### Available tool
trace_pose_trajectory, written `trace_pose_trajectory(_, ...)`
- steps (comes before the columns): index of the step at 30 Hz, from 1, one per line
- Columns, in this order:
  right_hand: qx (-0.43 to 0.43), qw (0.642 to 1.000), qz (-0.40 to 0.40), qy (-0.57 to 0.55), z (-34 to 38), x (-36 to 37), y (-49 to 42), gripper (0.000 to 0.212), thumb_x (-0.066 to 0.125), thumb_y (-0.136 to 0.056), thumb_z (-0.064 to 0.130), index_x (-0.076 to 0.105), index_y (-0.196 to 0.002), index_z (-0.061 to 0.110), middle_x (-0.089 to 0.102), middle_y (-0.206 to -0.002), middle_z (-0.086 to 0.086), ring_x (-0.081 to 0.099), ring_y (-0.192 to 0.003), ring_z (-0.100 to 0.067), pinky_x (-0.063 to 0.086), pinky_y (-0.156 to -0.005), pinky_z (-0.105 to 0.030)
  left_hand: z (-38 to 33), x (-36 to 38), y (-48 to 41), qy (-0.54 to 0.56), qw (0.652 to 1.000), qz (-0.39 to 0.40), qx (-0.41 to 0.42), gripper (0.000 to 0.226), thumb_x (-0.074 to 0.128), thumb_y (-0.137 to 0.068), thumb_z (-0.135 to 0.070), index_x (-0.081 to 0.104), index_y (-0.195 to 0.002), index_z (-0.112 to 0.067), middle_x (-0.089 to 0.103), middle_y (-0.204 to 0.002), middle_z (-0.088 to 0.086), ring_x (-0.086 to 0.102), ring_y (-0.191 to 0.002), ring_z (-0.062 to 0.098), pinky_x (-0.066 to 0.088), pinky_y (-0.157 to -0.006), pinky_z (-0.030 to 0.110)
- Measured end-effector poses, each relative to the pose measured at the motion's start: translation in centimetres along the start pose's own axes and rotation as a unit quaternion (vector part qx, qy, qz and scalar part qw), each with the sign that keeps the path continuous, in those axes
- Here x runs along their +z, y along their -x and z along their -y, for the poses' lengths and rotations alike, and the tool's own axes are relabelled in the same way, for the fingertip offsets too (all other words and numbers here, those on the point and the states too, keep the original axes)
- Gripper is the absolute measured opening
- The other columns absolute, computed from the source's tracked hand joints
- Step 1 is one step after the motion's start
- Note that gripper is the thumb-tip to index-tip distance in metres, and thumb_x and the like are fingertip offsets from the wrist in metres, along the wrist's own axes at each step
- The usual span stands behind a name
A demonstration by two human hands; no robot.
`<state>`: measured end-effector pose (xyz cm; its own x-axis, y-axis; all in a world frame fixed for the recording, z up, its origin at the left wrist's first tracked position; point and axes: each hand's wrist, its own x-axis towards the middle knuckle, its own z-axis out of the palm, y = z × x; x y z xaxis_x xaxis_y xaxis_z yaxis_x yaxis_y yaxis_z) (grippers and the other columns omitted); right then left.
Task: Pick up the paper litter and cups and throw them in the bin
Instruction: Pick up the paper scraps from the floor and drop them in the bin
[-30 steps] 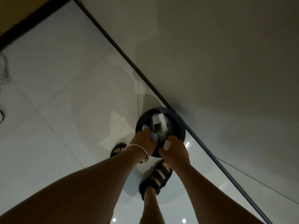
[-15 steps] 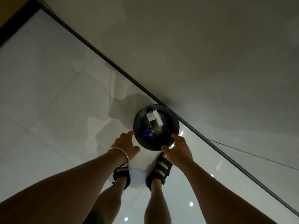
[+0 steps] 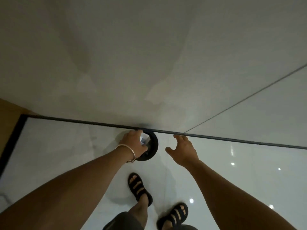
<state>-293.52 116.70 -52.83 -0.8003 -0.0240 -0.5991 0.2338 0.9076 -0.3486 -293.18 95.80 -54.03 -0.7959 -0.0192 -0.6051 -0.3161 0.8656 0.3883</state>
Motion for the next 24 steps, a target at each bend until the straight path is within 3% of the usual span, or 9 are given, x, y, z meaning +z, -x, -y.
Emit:
trace_pose_trajectory(7,0.041,0.993,-0.099,-0.047,-7.6,-8.4,10.9,0.073,0.060,-0.088,0.051,0.031,-0.149,0.023,0.034,-0.151,-0.004,0.036,-0.136,-0.025,0.042,-0.104,-0.042,-13.9,-0.5,6.3,-0.139,0.980,0.033,0.137,0.069,0.055,-0.084,-0.042,0.029,-0.144,-0.020,0.038,-0.138,0.011,0.038,-0.125,0.031,0.038,-0.103,0.040)
trace_pose_trajectory(15,0.162,0.964,-0.184,-0.098,-24.4,-10.1,29.0,0.075,0.056,-0.088,0.051,0.026,-0.150,0.024,0.030,-0.152,-0.003,0.033,-0.136,-0.024,0.041,-0.103,-0.041,-30.4,9.7,18.3,-0.239,0.930,0.068,0.272,0.072,0.055,-0.085,-0.045,0.026,-0.146,-0.022,0.034,-0.143,0.009,0.036,-0.129,0.029,0.036,-0.105,0.039)
trace_pose_trajectory(24,0.331,0.874,-0.301,-0.190,-41.3,-7.6,50.1,0.074,0.056,-0.087,0.050,0.027,-0.150,0.022,0.032,-0.150,-0.003,0.033,-0.135,-0.024,0.041,-0.103,-0.041,-45.6,25.3,33.6,-0.332,0.826,0.107,0.442,0.070,0.056,-0.085,-0.041,0.029,-0.146,-0.022,0.035,-0.146,0.007,0.037,-0.130,0.027,0.037,-0.104,0.037)
